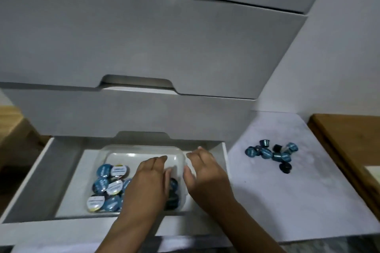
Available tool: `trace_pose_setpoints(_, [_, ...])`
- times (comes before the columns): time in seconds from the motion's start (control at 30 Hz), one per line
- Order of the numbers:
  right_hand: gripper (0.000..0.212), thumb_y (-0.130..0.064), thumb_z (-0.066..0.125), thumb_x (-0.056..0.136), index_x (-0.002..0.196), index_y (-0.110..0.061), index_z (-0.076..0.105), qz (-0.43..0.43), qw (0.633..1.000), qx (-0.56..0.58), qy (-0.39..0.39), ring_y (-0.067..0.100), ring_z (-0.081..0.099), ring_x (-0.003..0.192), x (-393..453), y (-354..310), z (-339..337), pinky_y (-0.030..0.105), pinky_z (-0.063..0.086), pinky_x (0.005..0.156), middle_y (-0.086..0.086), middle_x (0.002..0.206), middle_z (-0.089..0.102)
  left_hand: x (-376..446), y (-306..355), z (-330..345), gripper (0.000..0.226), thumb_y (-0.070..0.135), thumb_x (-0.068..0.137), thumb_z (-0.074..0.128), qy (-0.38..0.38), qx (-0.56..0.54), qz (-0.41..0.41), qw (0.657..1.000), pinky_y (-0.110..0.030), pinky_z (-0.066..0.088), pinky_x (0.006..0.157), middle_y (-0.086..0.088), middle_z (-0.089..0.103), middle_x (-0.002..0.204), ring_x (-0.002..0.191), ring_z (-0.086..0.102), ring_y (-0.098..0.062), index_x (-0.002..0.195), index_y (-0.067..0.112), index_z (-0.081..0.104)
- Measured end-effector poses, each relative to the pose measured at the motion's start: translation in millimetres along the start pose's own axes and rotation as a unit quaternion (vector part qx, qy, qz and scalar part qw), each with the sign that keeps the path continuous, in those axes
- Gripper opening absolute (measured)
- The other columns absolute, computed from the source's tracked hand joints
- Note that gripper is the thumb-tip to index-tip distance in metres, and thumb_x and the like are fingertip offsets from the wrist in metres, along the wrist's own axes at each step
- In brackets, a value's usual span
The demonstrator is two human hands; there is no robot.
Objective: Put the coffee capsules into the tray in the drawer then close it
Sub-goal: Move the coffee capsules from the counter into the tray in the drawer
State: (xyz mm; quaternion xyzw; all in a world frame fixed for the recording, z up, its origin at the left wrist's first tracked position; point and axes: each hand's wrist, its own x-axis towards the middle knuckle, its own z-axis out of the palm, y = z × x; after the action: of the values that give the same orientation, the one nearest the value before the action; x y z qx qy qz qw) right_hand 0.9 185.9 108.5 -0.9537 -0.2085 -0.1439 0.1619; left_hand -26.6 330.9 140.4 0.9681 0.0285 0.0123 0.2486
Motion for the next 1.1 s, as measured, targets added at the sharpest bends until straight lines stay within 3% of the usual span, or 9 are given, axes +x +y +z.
trace_pose_setpoints(0.27, [0.031,-0.026,0.044,0.083,0.101,-0.009,0.063,0.103,0.994,0.031,0.014,0.024,0.066,0.087,-38.9,153.3,-60.8,0.029,0.056,0.073,0.011,0.097,0.068,16.5,147.0,83.1,0.04,0.036,0.095,0.038,-0.039,-0.078,0.048,0.995,-0.021,0.033,0.103,0.004,0.049,0.137,0.125,0.045,-0.013,0.135,0.027,0.042])
trace_pose_setpoints(0.47, [0.032,-0.017,0.055,0.089,0.119,-0.005,0.057,0.188,0.979,0.036,-0.065,0.027,0.053,0.117,-77.3,263.6,-53.8,0.035,0.044,0.096,0.014,0.124,0.058,29.8,212.8,148.1,0.035,0.029,0.094,0.046,-0.045,-0.135,0.029,0.989,-0.021,0.037,0.099,0.003,0.056,0.129,0.118,0.052,-0.012,0.128,0.024,0.052])
trace_pose_setpoints(0.57, [0.03,-0.013,0.059,0.087,0.115,-0.005,0.059,0.202,0.975,0.028,-0.086,0.029,0.056,0.111,-91.1,301.8,-45.5,0.036,0.048,0.09,0.014,0.12,0.059,41.9,221.9,183.5,0.029,0.02,0.092,0.051,-0.044,-0.147,-0.001,0.988,-0.017,0.038,0.087,-0.004,0.064,0.115,0.105,0.059,-0.017,0.119,0.017,0.06])
trace_pose_setpoints(0.7, [0.025,-0.002,0.066,0.078,0.102,-0.005,0.062,0.198,0.975,0.032,-0.098,0.029,0.062,0.089,-98.0,334.8,-33.3,0.034,0.054,0.068,0.015,0.106,0.061,69.1,217.4,218.1,0.026,0.011,0.089,0.053,-0.007,-0.166,-0.047,0.985,-0.009,0.029,0.078,-0.009,0.066,0.112,0.102,0.061,-0.023,0.113,0.011,0.063])
trace_pose_setpoints(0.9, [0.016,0.006,0.063,0.075,0.087,-0.005,0.064,0.178,0.978,0.034,-0.1,0.026,0.061,0.072,-89.1,354.2,-19.0,0.026,0.051,0.059,0.013,0.093,0.061,110.4,206.0,255.3,0.034,0.002,0.086,0.053,0.022,-0.163,-0.055,0.985,-0.005,0.023,0.095,-0.007,0.061,0.123,0.116,0.055,-0.022,0.119,0.01,0.06])
trace_pose_setpoints(1.0, [0.019,0.007,0.067,0.071,0.084,-0.007,0.062,0.155,0.98,0.044,-0.121,0.024,0.06,0.07,-88.6,355.9,-10.7,0.026,0.051,0.057,0.011,0.091,0.06,118.6,197.7,266.5,0.033,0.001,0.086,0.054,0.016,-0.184,-0.049,0.982,-0.011,0.032,0.098,-0.003,0.065,0.118,0.112,0.058,-0.017,0.115,0.013,0.063])
trace_pose_setpoints(1.1, [0.009,-0.002,0.059,0.081,0.087,-0.008,0.06,0.135,0.98,0.065,-0.132,0.023,0.057,0.077,-87.6,353.8,-6.7,0.03,0.05,0.063,0.008,0.095,0.056,119.3,198.1,270.9,0.029,0.001,0.086,0.055,0.04,-0.221,-0.058,0.973,-0.015,0.038,0.097,-0.003,0.067,0.111,0.103,0.059,-0.012,0.108,0.014,0.067])
